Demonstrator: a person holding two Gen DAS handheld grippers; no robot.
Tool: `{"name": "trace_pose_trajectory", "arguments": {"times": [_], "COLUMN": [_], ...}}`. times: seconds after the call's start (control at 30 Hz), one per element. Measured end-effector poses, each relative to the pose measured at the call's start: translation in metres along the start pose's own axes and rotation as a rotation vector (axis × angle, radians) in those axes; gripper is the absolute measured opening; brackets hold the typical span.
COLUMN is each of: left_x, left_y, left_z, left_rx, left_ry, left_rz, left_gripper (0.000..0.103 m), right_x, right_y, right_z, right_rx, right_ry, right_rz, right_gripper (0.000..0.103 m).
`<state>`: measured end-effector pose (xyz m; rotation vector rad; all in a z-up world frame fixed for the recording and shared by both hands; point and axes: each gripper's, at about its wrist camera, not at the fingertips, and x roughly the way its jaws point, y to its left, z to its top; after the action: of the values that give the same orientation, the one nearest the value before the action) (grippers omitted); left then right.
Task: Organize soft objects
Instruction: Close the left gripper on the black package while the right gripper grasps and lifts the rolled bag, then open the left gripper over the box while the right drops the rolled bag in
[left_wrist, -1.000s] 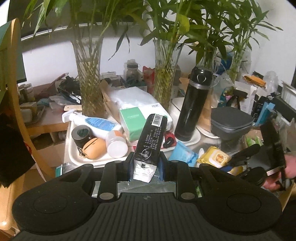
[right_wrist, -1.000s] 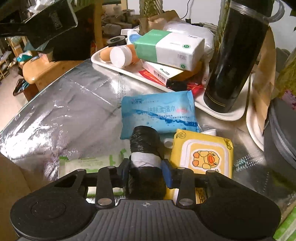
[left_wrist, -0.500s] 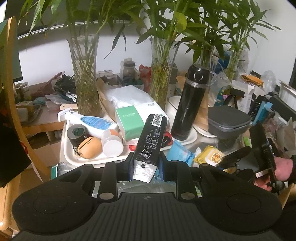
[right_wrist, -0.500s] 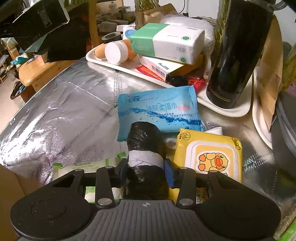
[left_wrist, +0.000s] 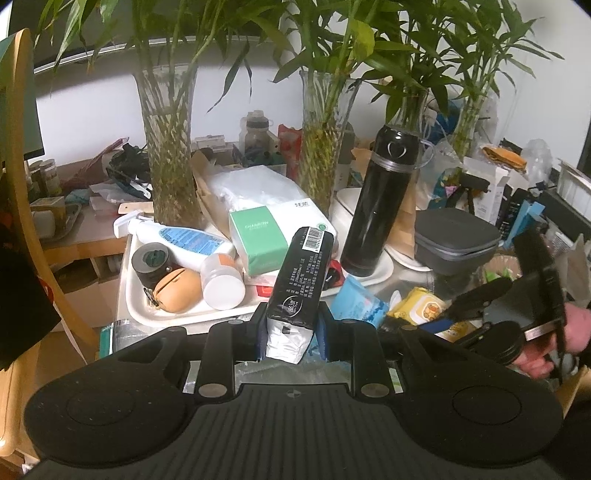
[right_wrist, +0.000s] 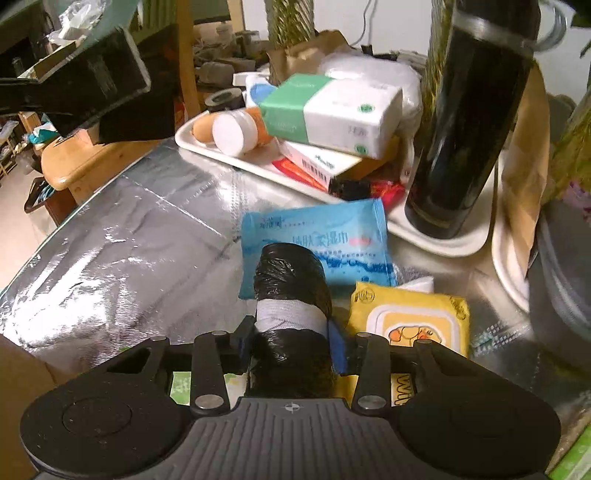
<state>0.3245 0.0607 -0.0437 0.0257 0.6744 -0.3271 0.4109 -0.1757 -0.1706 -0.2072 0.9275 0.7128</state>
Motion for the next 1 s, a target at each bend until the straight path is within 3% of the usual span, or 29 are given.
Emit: {"name": "trace_pose_trajectory", "arguments": {"times": [0.43,1.0], "left_x": [-0.024,-0.107], "left_y": [-0.007,-0.044], "left_z": [-0.009,-0.019], "left_rx": [-0.016,0.049], "left_ry": [0.042,0.010], "left_rz": [0.005,-0.022], "left_gripper": [0.026,0.026], "right_x": [-0.086,-0.209], "right_y": [-0.003,0.049], "right_z": [-0.005,-0.022], "right_rx": [0.050,-0.013], "right_ry": [-0.109,-0.227], "right_rz": [-0.009,-0.029], "right_gripper": [0.043,0.043]}}
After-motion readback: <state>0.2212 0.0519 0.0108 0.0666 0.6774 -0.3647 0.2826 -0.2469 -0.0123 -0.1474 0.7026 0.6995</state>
